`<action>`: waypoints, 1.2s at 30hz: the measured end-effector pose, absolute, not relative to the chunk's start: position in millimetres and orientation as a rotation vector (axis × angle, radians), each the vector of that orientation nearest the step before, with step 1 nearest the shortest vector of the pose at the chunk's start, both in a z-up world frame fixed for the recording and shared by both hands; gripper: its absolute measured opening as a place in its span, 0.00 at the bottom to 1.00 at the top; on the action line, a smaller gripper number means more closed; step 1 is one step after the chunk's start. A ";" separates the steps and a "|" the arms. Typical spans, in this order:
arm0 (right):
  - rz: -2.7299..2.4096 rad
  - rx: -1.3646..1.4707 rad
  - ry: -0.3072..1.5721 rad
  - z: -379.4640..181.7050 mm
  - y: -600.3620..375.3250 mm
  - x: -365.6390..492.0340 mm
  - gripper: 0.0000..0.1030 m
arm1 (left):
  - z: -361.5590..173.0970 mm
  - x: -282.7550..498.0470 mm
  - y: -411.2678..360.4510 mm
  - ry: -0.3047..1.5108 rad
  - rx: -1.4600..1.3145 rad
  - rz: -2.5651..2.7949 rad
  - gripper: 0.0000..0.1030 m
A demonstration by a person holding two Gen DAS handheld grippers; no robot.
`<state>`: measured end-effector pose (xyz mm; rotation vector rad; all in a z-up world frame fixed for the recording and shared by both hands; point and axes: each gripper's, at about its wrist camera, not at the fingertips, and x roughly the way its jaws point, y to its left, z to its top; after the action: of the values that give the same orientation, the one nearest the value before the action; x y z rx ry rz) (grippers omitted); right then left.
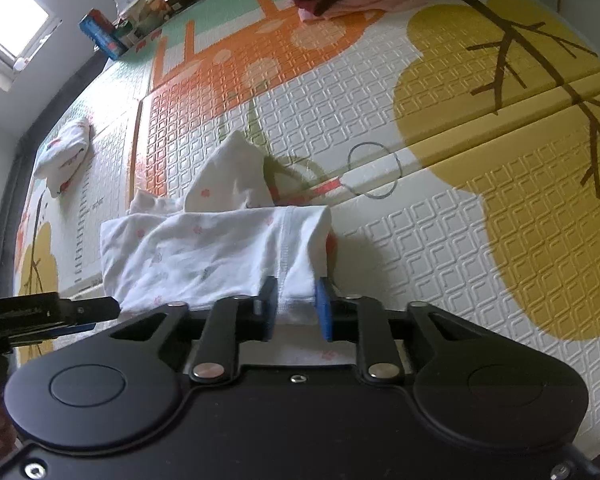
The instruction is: Fold clothes
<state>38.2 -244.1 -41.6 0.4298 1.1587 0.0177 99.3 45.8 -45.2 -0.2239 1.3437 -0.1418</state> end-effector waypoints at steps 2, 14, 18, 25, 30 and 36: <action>0.025 0.425 1.159 -41.9 -242.1 37.9 0.13 | -47.0 98.4 45.9 1.338 -0.225 -0.148 0.51; 0.066 0.419 1.113 -24.4 -237.8 38.8 0.03 | -48.1 101.2 58.0 1.323 -0.270 -0.125 0.11; 0.109 0.422 1.091 -13.4 -230.3 39.9 0.02 | -48.2 104.7 69.0 1.316 -0.285 -0.089 0.11; 0.190 0.416 1.058 5.6 -206.8 46.9 0.02 | -43.5 104.4 85.6 1.304 -0.318 -0.072 0.12; 0.224 0.415 1.043 15.4 -195.5 51.4 0.02 | -30.4 96.6 80.3 1.283 -0.349 -0.161 0.16; 0.238 0.419 1.017 28.0 -190.3 57.8 0.02 | -17.3 87.3 53.7 1.274 -0.254 -0.301 0.47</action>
<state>57.8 -190.3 28.0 0.4186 1.0171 0.2381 87.3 53.7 -17.3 -0.2540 1.2743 -0.3006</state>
